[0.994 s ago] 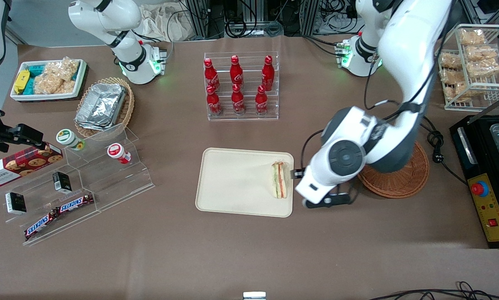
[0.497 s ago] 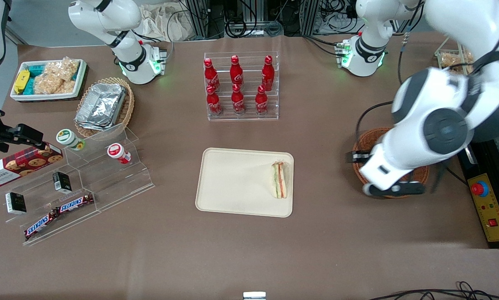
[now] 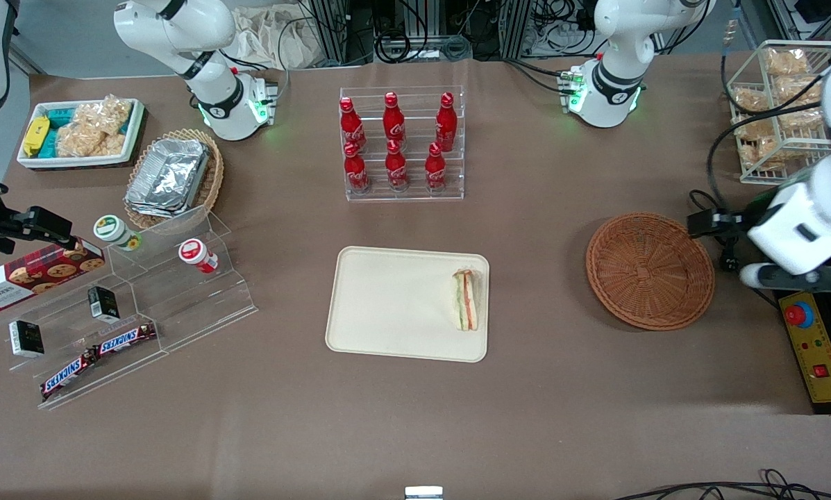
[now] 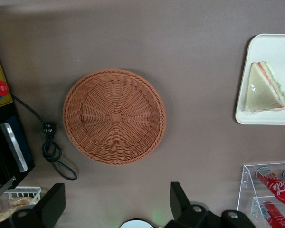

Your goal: Place sandwich from basket to tray

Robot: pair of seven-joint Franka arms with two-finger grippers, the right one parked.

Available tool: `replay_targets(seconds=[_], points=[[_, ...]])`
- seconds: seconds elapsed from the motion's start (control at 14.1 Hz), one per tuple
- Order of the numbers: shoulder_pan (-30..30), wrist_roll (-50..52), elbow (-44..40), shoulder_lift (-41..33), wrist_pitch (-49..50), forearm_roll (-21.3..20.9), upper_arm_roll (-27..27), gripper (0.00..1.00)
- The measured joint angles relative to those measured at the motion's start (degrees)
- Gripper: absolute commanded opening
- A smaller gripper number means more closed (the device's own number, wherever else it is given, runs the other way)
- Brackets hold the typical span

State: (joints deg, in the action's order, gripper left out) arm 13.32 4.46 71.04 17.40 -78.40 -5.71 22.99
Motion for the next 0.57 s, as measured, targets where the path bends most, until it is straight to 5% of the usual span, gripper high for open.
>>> replay_targets(seconds=[0.57], points=[[0.06,2.64,0.46,0.33,-0.21,0.04,0.11,0.99]])
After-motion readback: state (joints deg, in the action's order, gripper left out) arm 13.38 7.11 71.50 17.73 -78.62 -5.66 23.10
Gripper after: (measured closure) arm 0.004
